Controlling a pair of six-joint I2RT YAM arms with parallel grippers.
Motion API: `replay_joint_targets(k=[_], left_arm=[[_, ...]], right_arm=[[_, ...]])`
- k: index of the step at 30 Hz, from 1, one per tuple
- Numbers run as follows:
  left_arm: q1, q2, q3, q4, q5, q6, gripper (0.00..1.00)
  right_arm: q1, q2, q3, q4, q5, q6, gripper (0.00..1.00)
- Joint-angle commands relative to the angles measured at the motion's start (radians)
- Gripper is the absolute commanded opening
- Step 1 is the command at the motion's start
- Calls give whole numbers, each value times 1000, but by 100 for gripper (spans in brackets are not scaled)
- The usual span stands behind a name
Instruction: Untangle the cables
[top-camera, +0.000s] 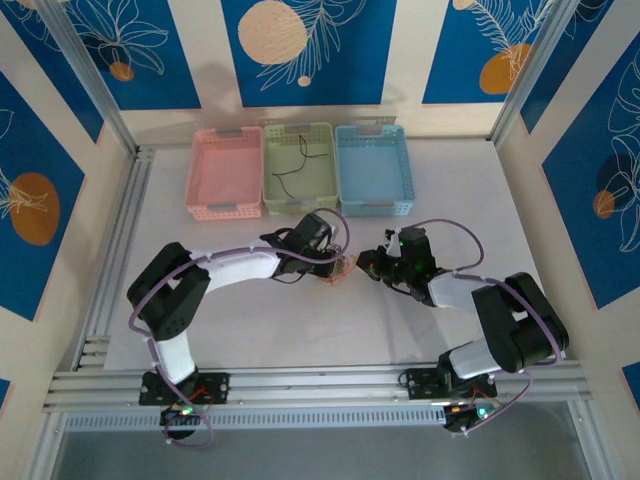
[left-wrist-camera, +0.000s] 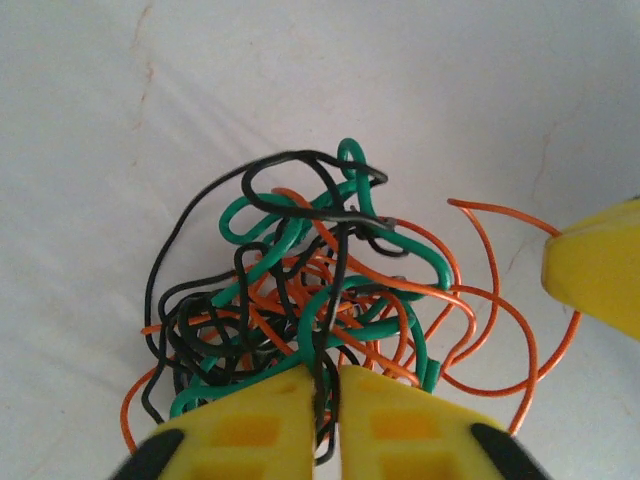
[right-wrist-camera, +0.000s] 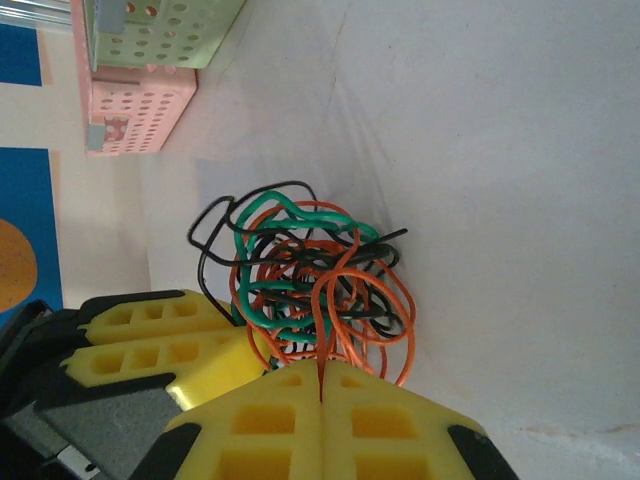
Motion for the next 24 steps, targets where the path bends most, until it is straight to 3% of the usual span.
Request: replay_joint_targets(k=[1,5,11,16,20,24], left_arm=[[1,-70,-55,6,-25,-16,1],[18,-186,-136,17,-30,-51,0],[43,-444,-316,72,15,-162,0],[85,-640,-448,141,126,-276,0],[90,-780,-498,107,108,-309,0],[97,-879,-516,58,82,-327,0]], right_arm=[[-9,-45,-30,4,2,-14,0],[-34,-98,-57,-2,-9,-6,0],[-113,-323,-85,-213,-16,-88,0],[-116,-576,-62,-517,149,-209,0],[-161,-699,-114,-526,148,-193,0],[-181,-707,-128,-504,102,-182,0]])
